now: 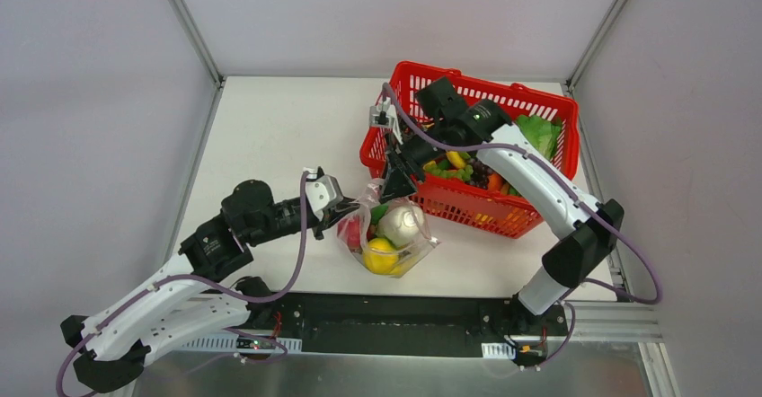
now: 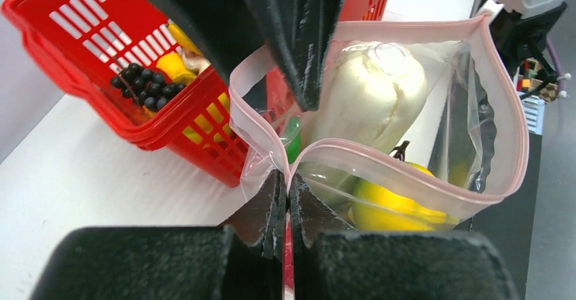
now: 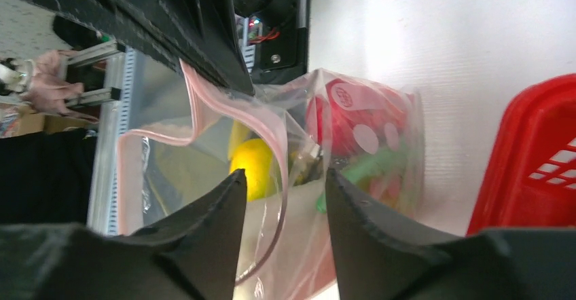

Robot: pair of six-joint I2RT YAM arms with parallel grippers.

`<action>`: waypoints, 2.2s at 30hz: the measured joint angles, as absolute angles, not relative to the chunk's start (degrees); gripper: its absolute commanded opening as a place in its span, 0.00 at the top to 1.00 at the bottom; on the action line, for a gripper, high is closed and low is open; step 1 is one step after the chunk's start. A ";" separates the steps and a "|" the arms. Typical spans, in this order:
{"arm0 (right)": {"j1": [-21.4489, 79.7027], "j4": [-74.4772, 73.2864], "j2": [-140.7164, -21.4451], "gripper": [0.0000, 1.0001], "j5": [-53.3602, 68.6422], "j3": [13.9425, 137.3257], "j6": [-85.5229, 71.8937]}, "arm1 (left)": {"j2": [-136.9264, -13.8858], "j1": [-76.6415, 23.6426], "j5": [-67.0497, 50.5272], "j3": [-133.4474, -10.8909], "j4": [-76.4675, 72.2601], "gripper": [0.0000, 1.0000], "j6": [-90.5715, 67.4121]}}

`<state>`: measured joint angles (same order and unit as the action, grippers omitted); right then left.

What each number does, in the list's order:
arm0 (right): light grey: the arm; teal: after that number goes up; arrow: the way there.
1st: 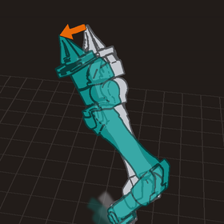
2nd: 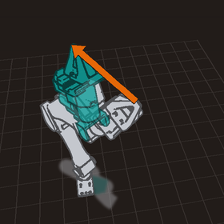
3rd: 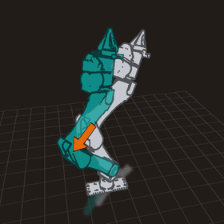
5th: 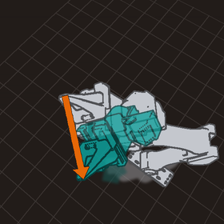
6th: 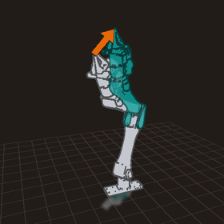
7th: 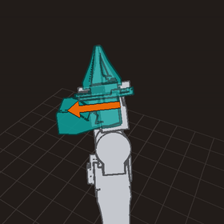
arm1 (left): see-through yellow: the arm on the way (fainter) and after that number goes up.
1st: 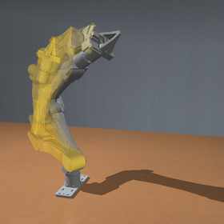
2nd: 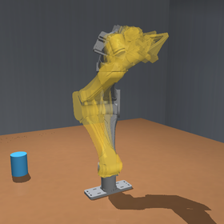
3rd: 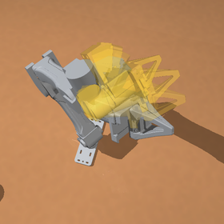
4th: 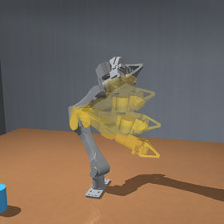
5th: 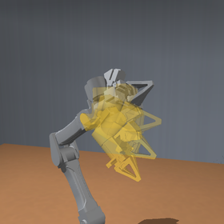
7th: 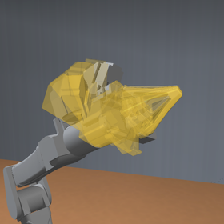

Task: Place the food in the zip-top bag and seal the zipper
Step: Adjust the zipper food storage bag at the center of the board.

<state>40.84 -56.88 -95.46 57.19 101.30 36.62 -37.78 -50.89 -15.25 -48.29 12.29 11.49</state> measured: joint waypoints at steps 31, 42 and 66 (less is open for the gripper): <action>40.77 -8.08 -38.54 0.10 20.18 49.21 -1.76 | -34.17 -50.89 1.34 -45.47 11.86 1.00 3.46; 40.77 -2.81 -29.67 0.15 36.27 39.40 -0.86 | -34.44 -50.89 4.58 -45.50 12.10 1.00 2.02; 64.75 -2.70 -38.33 0.36 12.49 36.88 10.59 | -33.69 -50.89 6.59 -45.52 13.26 1.00 0.78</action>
<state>64.75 -2.70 -38.33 12.49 36.88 10.59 -33.69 -50.89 6.59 -45.52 13.26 0.78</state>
